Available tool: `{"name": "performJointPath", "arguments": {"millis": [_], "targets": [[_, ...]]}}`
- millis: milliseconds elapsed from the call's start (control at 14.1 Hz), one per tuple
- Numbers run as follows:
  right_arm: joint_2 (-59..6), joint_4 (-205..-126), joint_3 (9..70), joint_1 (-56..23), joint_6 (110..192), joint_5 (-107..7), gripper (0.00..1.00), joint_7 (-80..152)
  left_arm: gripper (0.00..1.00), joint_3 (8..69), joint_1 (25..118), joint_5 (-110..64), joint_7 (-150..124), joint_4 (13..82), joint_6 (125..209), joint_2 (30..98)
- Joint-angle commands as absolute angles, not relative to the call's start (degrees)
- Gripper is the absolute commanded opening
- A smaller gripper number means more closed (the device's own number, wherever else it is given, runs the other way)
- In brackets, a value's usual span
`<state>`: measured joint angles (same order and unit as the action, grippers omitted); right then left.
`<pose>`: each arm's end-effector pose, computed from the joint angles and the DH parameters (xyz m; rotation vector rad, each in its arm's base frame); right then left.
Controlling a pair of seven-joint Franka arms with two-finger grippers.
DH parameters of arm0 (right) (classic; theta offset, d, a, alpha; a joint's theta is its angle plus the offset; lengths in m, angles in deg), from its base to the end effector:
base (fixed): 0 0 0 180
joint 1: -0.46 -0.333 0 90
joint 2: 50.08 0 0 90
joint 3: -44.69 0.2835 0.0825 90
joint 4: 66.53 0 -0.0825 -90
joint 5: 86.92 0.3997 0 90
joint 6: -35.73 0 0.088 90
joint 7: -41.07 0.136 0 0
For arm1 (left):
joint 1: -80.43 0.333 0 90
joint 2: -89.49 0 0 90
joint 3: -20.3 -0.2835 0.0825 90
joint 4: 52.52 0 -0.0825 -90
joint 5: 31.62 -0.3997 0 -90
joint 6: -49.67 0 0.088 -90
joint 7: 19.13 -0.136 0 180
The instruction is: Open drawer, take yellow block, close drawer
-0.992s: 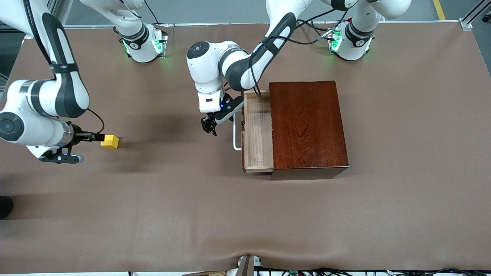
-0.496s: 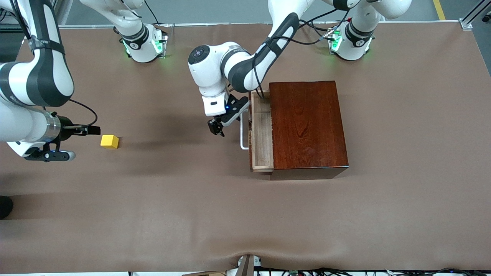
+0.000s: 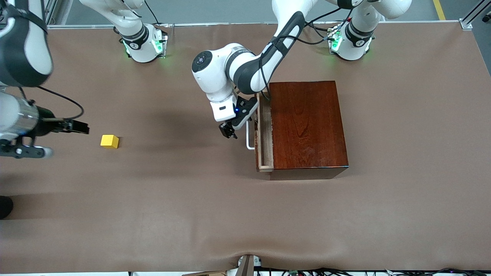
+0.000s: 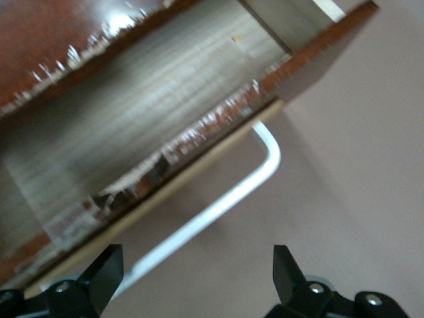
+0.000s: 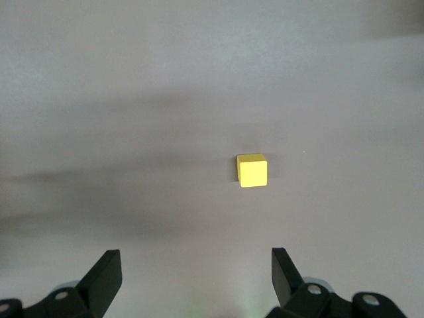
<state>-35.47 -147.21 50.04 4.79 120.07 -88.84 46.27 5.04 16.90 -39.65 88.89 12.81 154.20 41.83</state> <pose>0.6174 0.0008 0.4822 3.1054 -0.1147 -0.2949 0.4658 -0.5686 0.2540 -2.6144 -1.3063 -0.4465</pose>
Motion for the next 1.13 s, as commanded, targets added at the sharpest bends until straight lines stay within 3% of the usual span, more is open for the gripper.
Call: {"name": "performJointPath", "arguments": {"millis": [0, 213, 567, 709, 1063], "targets": [[-38.5, -142.0, 49.3, 4.4, 116.8, -88.3, 1.00, 46.9, 1.00, 5.2, 17.8, -41.1, 88.2, 14.2, 152.2, 43.6], [-40.9, -141.6, 48.9, 3.0, 115.2, -88.9, 1.00, 47.1, 1.00, 5.2, 18.1, -41.1, 88.1, 14.2, 152.0, 43.5], [-44.3, -141.6, 41.5, -2.5, 111.2, -87.5, 1.00, 46.7, 1.00, 5.2, 19.6, -41.2, 85.8, 14.2, 149.9, 44.0], [-45.2, -142.9, 41.1, -2.9, 110.5, -86.9, 1.00, 46.8, 1.00, 5.2, 20.6, -41.2, 85.3, 14.2, 149.1, 44.1], [-52.4, -154.2, 40.2, -2.3, 115.4, -85.9, 1.00, 46.6, 1.00, 5.2, 22.7, -41.2, 83.0, 14.3, 148.6, 45.0]]}}
